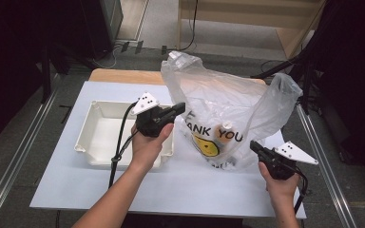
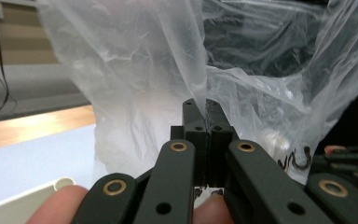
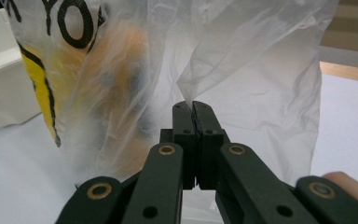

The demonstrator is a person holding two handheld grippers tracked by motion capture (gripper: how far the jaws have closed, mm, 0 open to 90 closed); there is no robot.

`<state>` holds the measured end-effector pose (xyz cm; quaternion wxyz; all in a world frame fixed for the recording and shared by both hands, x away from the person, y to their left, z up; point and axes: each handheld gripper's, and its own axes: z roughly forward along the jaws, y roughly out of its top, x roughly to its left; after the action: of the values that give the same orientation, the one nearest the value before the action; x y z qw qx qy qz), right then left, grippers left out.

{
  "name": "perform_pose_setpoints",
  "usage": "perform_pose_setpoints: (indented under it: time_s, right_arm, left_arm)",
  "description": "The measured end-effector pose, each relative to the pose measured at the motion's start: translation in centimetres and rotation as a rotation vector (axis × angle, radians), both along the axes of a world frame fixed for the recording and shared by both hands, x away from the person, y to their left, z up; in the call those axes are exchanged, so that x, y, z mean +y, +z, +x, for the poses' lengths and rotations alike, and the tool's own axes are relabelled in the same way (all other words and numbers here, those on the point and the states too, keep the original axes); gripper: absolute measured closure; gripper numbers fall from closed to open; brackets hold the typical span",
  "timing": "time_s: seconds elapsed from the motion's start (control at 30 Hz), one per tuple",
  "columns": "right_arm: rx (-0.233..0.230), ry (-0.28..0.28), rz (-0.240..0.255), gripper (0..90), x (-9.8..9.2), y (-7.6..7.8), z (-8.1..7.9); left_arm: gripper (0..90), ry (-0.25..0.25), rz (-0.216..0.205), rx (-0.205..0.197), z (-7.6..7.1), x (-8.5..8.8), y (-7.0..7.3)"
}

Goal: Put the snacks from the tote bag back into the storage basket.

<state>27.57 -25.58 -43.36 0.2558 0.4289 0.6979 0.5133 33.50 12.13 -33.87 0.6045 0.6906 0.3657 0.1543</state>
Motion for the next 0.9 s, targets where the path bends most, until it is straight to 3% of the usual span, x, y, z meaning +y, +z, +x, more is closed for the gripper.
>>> perform_pose_setpoints:
  time_s: [0.13, 0.17, 0.27, 0.3, 0.37, 0.4, 0.47, 0.57, 0.6, 0.77, 0.9]
  right_arm:
    - [-0.005, -0.012, 0.008, 83.7, 0.0, 0.2, -0.1]
    - [-0.017, -0.02, 0.018, 71.6, 0.0, 0.5, -0.1]
    - [-0.039, -0.042, 0.037, 52.5, 0.1, 1.2, -0.3]
    - [-0.039, -0.042, 0.037, 52.5, 0.1, 1.2, -0.3]
    - [-0.081, -0.07, 0.085, 39.6, 0.1, 2.5, -0.7]
    - [-0.081, -0.07, 0.085, 39.6, 0.1, 2.5, -0.7]
    - [-0.12, -0.105, 0.106, 26.7, 0.1, 3.9, -1.2]
    - [-0.142, -0.111, 0.12, 22.8, 0.2, 4.9, -1.6]
    - [-0.152, -0.117, 0.132, 21.4, 0.4, 5.8, -1.7]
    - [-0.174, -0.095, 0.186, 23.7, 0.6, 6.9, -1.8]
    - [-0.173, -0.058, 0.181, 20.2, 2.1, 7.9, -1.8]
  left_arm:
    - [90.0, -0.029, 0.015, 0.012, -0.2, -0.1, -0.3]
    - [90.0, -0.027, 0.025, 0.006, -0.4, -0.3, -0.3]
    - [90.0, -0.032, 0.039, 0.003, -0.6, -0.7, -0.4]
    - [90.0, -0.032, 0.039, 0.003, -0.6, -0.7, -0.4]
    - [90.0, -0.039, 0.054, -0.003, -0.8, -1.1, -0.5]
    - [90.0, -0.039, 0.054, -0.003, -0.8, -1.1, -0.5]
    - [90.0, -0.041, 0.062, -0.004, -0.8, -1.3, -0.7]
    - [90.0, -0.045, 0.067, 0.006, -0.9, -1.7, -1.1]
    - [90.0, -0.052, 0.075, 0.01, -0.9, -1.9, -1.5]
    - [90.0, -0.06, 0.081, 0.02, -1.0, -2.4, -2.1]
    - [90.0, -0.073, 0.079, 0.021, -1.2, -2.9, -2.3]
